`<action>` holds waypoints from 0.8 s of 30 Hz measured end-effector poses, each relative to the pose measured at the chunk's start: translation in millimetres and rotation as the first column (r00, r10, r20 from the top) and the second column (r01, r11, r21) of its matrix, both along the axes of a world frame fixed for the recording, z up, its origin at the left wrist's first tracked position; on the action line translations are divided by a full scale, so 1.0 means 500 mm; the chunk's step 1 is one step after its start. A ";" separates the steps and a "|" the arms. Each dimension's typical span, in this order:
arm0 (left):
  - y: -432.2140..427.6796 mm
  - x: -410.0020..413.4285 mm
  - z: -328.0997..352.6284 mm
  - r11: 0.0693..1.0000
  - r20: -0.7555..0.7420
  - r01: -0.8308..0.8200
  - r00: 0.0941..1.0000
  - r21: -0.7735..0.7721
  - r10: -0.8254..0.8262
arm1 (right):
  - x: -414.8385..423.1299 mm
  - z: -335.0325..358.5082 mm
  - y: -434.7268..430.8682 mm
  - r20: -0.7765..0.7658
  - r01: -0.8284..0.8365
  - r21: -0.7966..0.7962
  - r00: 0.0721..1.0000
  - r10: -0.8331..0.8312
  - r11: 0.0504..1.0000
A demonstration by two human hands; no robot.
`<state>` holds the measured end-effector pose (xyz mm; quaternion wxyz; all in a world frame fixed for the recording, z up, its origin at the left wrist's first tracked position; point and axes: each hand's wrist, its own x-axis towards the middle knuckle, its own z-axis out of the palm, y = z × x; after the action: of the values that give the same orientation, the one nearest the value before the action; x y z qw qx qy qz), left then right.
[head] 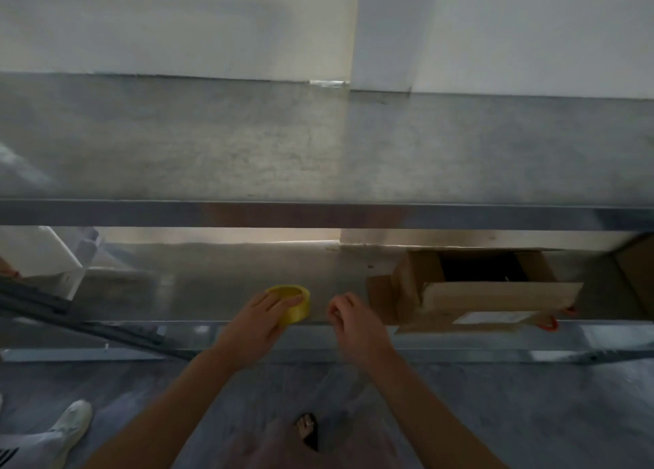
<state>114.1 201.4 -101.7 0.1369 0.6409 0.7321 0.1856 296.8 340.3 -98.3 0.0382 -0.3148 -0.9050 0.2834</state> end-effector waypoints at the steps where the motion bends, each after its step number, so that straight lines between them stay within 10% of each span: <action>1: -0.004 0.003 0.014 1.000 0.085 -0.018 0.996 -0.003 0.018 | 0.007 0.017 0.003 -0.023 -0.005 -0.014 1.000 0.005 1.000; 24: 0.250 0.458 0.328 0.982 0.181 -0.108 0.980 0.155 0.079 | 0.503 0.297 0.321 -0.058 0.113 -0.538 0.984 -0.170 0.835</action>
<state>343.1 326.4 62.2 0.1381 0.5961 0.7292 0.3066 548.2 500.6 50.1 0.0170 -0.3641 -0.7619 0.5353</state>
